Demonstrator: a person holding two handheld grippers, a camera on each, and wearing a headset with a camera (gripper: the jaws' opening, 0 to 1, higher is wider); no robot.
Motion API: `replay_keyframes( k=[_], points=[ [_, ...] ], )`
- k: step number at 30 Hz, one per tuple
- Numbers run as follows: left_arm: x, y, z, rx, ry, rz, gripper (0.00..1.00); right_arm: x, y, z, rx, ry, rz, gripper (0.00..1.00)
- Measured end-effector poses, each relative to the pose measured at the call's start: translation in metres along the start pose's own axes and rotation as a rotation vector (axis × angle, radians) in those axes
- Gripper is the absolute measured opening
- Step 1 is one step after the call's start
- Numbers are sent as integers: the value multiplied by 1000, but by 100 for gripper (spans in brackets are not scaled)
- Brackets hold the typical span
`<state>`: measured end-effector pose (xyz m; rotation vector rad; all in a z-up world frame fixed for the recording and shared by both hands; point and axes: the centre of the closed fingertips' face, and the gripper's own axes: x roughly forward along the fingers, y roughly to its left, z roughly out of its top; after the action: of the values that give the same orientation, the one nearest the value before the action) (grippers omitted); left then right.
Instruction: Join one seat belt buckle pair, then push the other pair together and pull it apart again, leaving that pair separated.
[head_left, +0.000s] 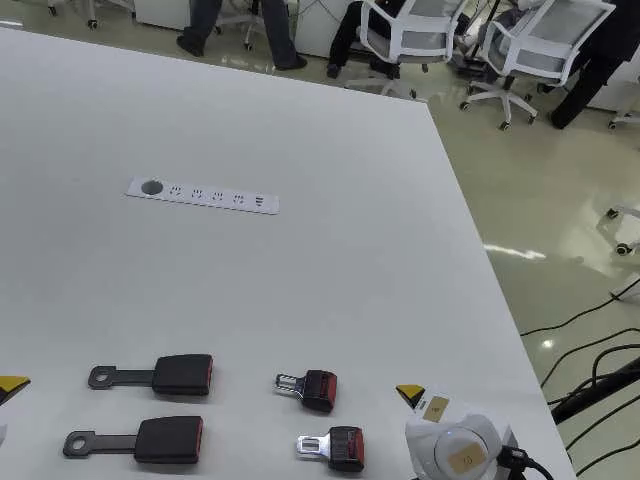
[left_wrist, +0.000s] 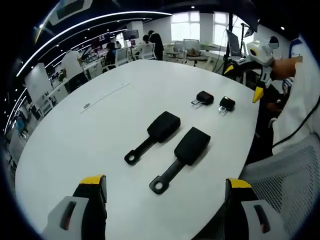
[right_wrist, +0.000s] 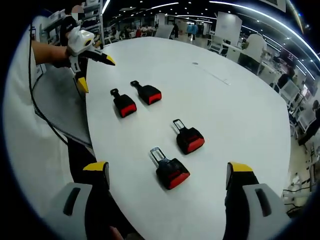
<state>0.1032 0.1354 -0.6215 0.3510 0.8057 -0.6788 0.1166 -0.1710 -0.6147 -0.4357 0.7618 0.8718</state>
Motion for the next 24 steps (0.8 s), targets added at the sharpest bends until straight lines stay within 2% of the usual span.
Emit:
replay_keyframes(
  k=[11, 24],
  points=[
    [-2, -4, 3, 4, 4, -2, 100, 1, 4, -1, -7, 3, 6, 95],
    [-3, -2, 1, 6, 3, 2, 100, 2, 1, 2, -9, 5, -9, 100]
  ],
)
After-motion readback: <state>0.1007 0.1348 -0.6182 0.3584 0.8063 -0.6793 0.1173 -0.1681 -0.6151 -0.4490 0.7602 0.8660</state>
